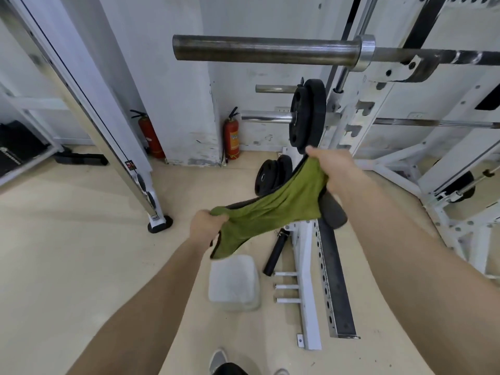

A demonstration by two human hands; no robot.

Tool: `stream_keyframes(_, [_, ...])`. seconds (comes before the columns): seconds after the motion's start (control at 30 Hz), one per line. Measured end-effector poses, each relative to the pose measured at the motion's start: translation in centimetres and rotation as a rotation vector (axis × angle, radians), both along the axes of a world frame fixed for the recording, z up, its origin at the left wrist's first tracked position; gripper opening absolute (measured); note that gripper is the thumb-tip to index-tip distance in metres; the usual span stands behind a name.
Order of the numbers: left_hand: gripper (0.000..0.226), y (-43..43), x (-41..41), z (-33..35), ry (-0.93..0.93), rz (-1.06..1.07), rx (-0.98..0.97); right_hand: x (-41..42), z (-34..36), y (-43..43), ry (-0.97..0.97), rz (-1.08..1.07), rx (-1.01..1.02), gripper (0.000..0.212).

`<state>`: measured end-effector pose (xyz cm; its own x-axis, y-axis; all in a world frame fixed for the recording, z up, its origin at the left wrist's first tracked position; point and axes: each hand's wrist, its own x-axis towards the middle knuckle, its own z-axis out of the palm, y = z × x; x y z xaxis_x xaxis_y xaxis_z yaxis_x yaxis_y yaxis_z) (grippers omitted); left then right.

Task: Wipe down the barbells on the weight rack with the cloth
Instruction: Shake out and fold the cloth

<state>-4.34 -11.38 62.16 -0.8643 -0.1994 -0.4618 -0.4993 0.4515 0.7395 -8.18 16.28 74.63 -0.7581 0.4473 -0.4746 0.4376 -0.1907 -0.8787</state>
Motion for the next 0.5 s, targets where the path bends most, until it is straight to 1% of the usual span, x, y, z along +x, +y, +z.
stream_keyframes(0.07, [0.035,1.9,-0.8,2.5,-0.040,-0.012,0.190,1.5,-1.8,-1.9,-0.070,0.097,-0.055,0.058])
stream_keyframes(0.1, [0.038,2.8,-1.0,3.4,-0.055,-0.028,0.235,2.3,-2.5,-3.0,-0.086,0.146,-0.089,0.049])
stream_keyframes(0.17, [0.041,4.0,-1.1,5.0,-0.080,-0.099,0.249,4.0,-3.9,-4.5,-0.086,0.213,-0.173,0.034])
stream_keyframes(0.2, [0.041,4.4,-0.9,5.6,-0.078,-0.151,0.226,4.8,-4.6,-5.1,-0.068,0.235,-0.221,0.033])
stream_keyframes(0.27, [0.037,4.5,-0.2,6.5,-0.051,-0.329,0.097,6.3,-5.7,-6.0,-0.028,0.262,-0.310,0.038])
stream_keyframes(0.33, [0.035,4.1,0.5,6.9,0.066,-0.535,-0.184,7.6,-6.4,-6.8,0.005,0.250,-0.366,0.035])
stream_keyframes(0.37, [0.033,3.8,0.7,6.8,0.146,-0.598,-0.340,8.1,-6.6,-7.1,0.019,0.236,-0.385,0.031])
stream_keyframes(0.43, [0.021,3.0,1.1,6.6,0.278,-0.606,-0.601,8.9,-7.0,-7.8,0.023,0.202,-0.410,0.024])
stream_keyframes(0.47, [0.017,2.7,1.3,6.5,0.328,-0.570,-0.674,9.2,-7.3,-8.1,0.017,0.182,-0.419,0.022])
stream_keyframes(0.5, [0.013,2.6,1.7,6.7,0.361,-0.528,-0.678,9.5,-7.5,-8.5,0.014,0.162,-0.430,0.022])
